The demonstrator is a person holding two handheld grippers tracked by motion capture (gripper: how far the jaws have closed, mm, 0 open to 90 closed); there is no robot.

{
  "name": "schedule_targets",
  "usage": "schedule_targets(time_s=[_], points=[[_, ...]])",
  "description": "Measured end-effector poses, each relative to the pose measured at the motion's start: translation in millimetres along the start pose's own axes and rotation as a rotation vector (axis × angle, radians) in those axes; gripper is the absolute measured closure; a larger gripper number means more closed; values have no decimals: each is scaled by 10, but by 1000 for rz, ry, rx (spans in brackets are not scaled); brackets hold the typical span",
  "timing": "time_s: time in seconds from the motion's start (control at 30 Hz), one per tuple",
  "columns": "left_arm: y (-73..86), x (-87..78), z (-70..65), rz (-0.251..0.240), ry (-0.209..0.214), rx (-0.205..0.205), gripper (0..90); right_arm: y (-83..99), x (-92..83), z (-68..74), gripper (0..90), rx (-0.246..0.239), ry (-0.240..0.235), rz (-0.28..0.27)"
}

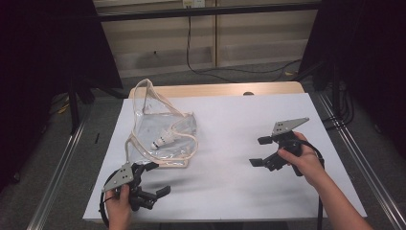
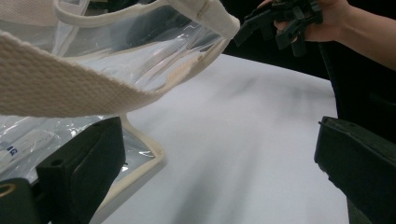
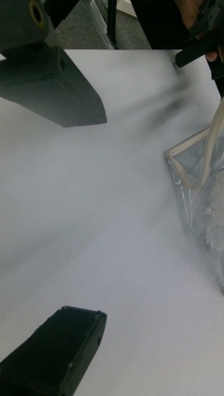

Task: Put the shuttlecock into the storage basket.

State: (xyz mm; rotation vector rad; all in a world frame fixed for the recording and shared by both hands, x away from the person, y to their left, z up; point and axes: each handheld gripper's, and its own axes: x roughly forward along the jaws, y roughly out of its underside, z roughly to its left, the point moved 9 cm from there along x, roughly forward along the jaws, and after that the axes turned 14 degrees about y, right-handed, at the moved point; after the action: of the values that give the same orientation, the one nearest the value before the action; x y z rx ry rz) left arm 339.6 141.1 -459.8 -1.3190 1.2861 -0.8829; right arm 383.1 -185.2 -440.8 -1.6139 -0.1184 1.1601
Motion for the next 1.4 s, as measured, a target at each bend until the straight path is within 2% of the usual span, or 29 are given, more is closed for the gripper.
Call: schedule_targets(time_s=[0.97, 1.4], points=[[-1, 8, 1, -1, 1, -2, 21, 289, -110, -83, 45, 31, 28, -9], [-1, 8, 1, -1, 1, -3, 20, 388, -136, -69, 45, 40, 29, -9]])
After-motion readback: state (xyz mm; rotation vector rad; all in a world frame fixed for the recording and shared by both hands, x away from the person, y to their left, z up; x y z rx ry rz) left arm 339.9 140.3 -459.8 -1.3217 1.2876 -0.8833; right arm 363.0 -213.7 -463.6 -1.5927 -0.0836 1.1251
